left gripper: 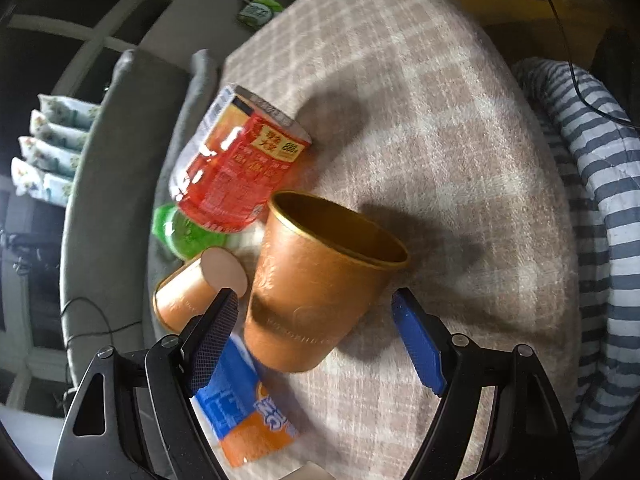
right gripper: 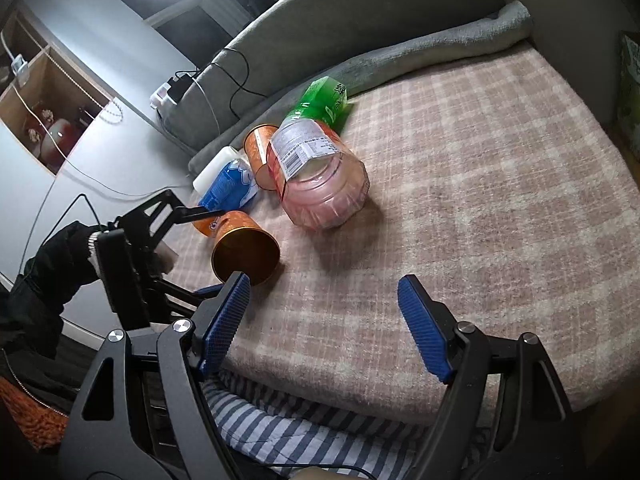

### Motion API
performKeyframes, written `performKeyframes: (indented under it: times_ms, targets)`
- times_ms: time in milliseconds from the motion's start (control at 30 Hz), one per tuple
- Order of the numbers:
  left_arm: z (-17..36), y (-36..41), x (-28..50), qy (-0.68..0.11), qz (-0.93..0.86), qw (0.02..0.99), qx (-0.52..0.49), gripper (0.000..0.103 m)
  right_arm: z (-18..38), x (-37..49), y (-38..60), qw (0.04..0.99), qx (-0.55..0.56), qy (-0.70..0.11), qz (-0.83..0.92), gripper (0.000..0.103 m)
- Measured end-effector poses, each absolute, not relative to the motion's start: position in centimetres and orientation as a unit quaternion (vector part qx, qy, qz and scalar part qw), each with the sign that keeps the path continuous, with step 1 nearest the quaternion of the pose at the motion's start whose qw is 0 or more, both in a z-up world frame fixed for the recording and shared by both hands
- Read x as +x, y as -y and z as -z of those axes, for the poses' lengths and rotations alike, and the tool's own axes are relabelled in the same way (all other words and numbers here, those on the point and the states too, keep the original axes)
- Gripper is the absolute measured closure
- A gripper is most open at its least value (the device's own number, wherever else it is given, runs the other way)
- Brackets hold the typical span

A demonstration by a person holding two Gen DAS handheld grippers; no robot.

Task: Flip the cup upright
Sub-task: 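Rotate the held orange cup upright with the right tool, then lower the upright orange cup onto the table with the right tool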

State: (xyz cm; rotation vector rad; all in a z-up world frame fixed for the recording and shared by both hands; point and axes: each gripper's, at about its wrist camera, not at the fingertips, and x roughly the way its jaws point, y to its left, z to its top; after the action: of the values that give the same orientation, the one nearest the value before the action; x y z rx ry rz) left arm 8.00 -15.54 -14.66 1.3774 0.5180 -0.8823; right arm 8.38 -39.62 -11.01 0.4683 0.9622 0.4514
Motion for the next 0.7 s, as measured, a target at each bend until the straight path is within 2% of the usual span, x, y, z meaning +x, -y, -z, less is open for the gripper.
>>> performKeyframes:
  times_ms: [167,267,533,700]
  targets:
    - [15.4,16.9,8.6,-0.217,0.401,0.639,0.619,0.024,11.4,8.5,39.8,0.834,0.223,-0.460,-0.207,0.024]
    - [15.6,17.5,9.2,-0.221,0.417,0.634,0.612,0.029,11.4,8.2,40.2,0.834,0.227,-0.461,-0.201,0.024]
    - [13.9,18.1,12.1,-0.288,0.417,0.682,0.526,0.033,11.0,7.5,40.5,0.841,0.225,-0.454,-0.189,0.024]
    - [11.9,17.8,13.5,-0.298,0.405,0.735,0.455,0.033,10.7,7.2,40.1,0.842,0.227,-0.450,-0.194,0.024]
